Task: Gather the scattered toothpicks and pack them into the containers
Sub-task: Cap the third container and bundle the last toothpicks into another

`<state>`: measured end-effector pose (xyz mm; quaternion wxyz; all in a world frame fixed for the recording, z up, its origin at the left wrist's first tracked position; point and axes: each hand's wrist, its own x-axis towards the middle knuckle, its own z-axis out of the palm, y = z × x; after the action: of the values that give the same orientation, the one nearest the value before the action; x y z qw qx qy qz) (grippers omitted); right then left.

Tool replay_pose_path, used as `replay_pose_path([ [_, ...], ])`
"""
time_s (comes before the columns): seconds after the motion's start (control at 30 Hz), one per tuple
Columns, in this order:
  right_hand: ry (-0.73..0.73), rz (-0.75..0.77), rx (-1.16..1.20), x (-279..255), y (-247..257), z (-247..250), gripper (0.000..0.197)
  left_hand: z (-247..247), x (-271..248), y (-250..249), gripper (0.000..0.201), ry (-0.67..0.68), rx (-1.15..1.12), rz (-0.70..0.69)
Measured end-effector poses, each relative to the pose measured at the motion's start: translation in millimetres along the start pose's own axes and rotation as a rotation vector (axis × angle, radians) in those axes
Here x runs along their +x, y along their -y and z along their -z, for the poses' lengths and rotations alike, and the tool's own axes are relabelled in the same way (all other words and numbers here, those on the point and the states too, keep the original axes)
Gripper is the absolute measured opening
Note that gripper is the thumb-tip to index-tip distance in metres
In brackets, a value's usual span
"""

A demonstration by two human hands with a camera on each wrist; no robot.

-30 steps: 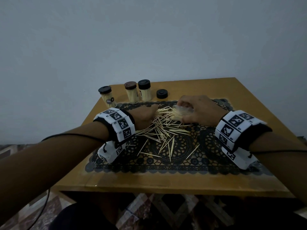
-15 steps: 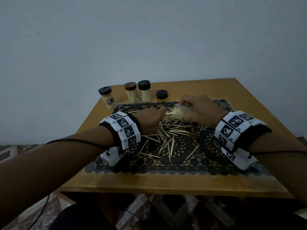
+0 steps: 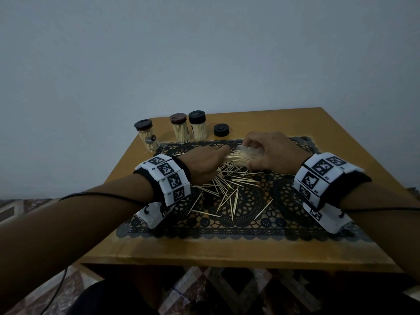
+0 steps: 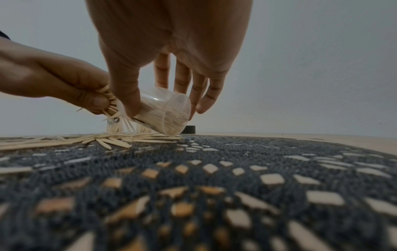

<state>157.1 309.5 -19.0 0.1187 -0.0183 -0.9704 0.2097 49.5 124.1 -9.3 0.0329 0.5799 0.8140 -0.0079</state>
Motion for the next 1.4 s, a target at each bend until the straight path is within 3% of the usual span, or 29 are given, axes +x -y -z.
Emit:
replay_pose_path([
  [0.33, 0.023, 0.040, 0.008, 0, 1, -1, 0.046, 11, 12, -12, 0.041, 0.048, -0.302, 0.231],
  [0.53, 0.025, 0.020, 0.043, 0, 2, -1, 0.046, 16, 5, -2, 0.042, -0.016, -0.582, 0.287],
  [0.73, 0.016, 0.025, 0.069, -2, 3, 1, 0.044, 8, -1, 4, 0.017, -0.219, -0.791, 0.321],
  [0.87, 0.005, 0.035, 0.069, -2, 4, 0, 0.045, 5, -1, 2, 0.007, -0.273, -0.945, 0.306],
  [1.03, -0.004, 0.026, 0.062, -1, 2, -1, 0.047, 4, -1, -2, 0.017, -0.272, -0.745, 0.271],
  [1.13, -0.005, 0.025, 0.061, 0, 2, -1, 0.047, 4, -2, 2, 0.015, -0.262, -0.746, 0.285],
  [1.23, -0.001, 0.027, 0.072, 0, 2, 0, 0.047, 3, -2, 3, 0.013, -0.256, -0.602, 0.265],
  [1.4, -0.007, 0.056, 0.086, -1, 2, -1, 0.048, 2, 5, -4, 0.019, -0.387, -0.626, 0.301],
])
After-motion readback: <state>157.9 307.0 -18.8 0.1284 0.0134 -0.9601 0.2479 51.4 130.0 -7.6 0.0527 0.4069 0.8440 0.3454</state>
